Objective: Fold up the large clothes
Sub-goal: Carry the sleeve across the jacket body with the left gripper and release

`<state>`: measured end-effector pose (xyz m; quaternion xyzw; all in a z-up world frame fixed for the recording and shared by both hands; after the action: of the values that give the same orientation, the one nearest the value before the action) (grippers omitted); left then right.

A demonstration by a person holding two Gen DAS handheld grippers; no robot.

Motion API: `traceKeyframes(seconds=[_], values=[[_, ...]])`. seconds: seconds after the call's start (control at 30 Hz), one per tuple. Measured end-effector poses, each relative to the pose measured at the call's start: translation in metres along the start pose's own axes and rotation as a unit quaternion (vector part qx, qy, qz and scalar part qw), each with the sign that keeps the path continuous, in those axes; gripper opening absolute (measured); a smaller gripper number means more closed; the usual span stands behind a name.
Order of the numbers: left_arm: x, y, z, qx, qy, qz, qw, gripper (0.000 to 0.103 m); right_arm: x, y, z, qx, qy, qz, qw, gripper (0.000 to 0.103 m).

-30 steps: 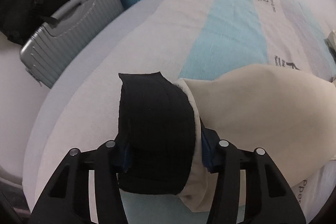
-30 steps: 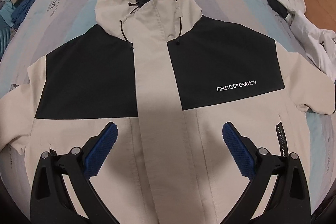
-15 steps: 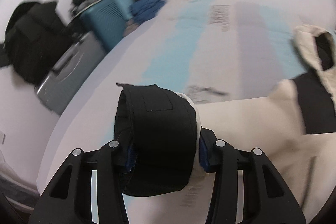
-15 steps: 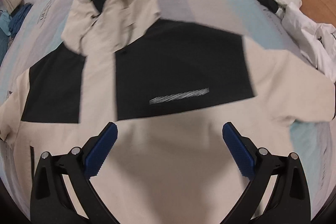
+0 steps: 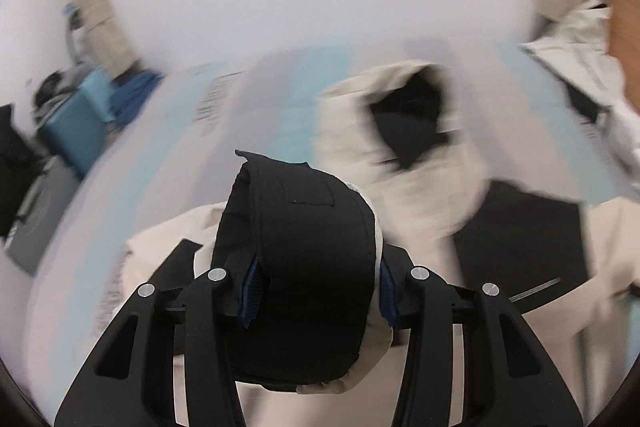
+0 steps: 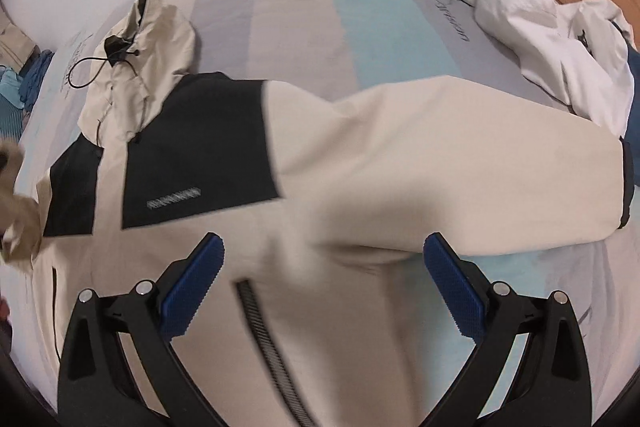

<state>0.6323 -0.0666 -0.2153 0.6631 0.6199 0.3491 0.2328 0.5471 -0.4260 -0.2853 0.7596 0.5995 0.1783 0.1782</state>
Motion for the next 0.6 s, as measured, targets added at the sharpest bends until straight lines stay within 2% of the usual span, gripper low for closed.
traceKeyframes(seconds=[0.1, 0.13, 0.27, 0.37, 0.47, 0.5, 0.57, 0.6], values=[[-0.094, 0.010, -0.002, -0.005, -0.036, 0.023, 0.9991, 0.045, -0.032, -0.004, 0.000, 0.004, 0.005, 0.005, 1.000, 0.096], [-0.114, 0.010, -0.002, -0.005, -0.043, 0.029, 0.9986, 0.045, -0.043, -0.005, 0.000, 0.005, 0.004, 0.008, 1.000, 0.096], [-0.220, -0.001, 0.000, 0.008, -0.079, 0.060, 0.9950, 0.045, -0.087, -0.009, 0.000, 0.011, 0.009, 0.028, 1.000, 0.096], [-0.272, -0.017, 0.007, 0.014, -0.087, 0.087, 0.9923, 0.045, -0.112, -0.014, 0.000, 0.014, 0.007, 0.038, 0.999, 0.096], [-0.299, -0.041, 0.022, 0.040, -0.094, 0.105, 0.9892, 0.045, -0.137, -0.018, -0.002, 0.015, 0.001, 0.041, 0.999, 0.096], [-0.306, -0.049, 0.027, 0.046, -0.093, 0.114, 0.9880, 0.050, -0.141, -0.018, -0.002, 0.015, 0.000, 0.042, 0.999, 0.096], [-0.321, -0.066, 0.033, 0.060, -0.109, 0.132, 0.9834, 0.071, -0.152, -0.021, -0.002, 0.016, -0.002, 0.049, 0.999, 0.096], [-0.329, -0.072, 0.035, 0.067, -0.119, 0.147, 0.9797, 0.089, -0.155, -0.022, -0.001, 0.017, -0.002, 0.052, 0.998, 0.096]])
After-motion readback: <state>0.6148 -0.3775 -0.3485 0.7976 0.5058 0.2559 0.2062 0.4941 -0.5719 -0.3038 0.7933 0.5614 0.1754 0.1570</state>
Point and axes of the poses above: each gripper's, at about its wrist camera, not at the fingertips, and z roughly the way its jaws point, x to its left, y to its top, the point moved 9 cm from there along z, roughly the way its jaws point, and after that the axes turned 5 degrees about -x, right-handed, at the moved point
